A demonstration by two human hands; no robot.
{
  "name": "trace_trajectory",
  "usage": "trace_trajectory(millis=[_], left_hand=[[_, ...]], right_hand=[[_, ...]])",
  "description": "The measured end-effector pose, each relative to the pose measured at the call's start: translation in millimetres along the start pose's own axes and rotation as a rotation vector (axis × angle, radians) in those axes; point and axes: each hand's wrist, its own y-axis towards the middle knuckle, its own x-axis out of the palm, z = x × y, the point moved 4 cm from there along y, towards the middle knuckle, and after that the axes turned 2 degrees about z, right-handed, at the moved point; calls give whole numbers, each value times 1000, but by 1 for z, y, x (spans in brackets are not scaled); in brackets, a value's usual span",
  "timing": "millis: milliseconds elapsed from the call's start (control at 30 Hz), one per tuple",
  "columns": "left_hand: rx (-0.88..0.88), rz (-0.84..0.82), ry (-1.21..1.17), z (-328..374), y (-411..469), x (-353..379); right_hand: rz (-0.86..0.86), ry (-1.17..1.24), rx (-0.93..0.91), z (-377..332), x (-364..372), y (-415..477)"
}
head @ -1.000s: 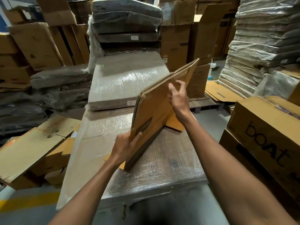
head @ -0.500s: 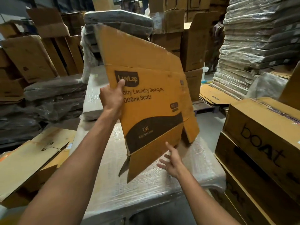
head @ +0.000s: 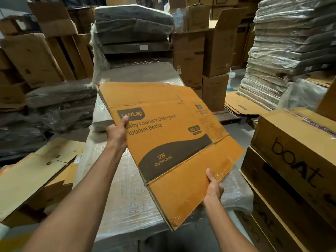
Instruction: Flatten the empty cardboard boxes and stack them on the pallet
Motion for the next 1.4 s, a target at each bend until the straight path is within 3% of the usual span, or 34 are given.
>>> trace_trajectory(millis=[167,300,400,600,733,833,933,1100,1400], left_hand=[[-249,-47,272,-72,5,-35],[-483,-21,256,-140,-20,-84],[-550,-37,144,-163,-41,-104],[-500,-66,-372,-170,-61,-108],[-568,-311,-264,-188,-115,-87],[-523,-536,-268,-187,-140,-51],[-461,-383,-321,-178,-129,-37],[-440,-106,-353,-170,-99,-87],[-503,148,-310,-175,-52,-187]], right_hand=[[143,-89,-35,7,-17,5],[188,-218,-92,13,-19,11],[219,-266,-76,14,-16,13],[124,-118,0,27,10,4],[-25,-55,53,39,47,-12],[-120,-34,52,41,72,-28],[-214,-70,59,49,85,-32],[-369,-136,109,47,82,-33],[-243,-214,116,26,45,19]])
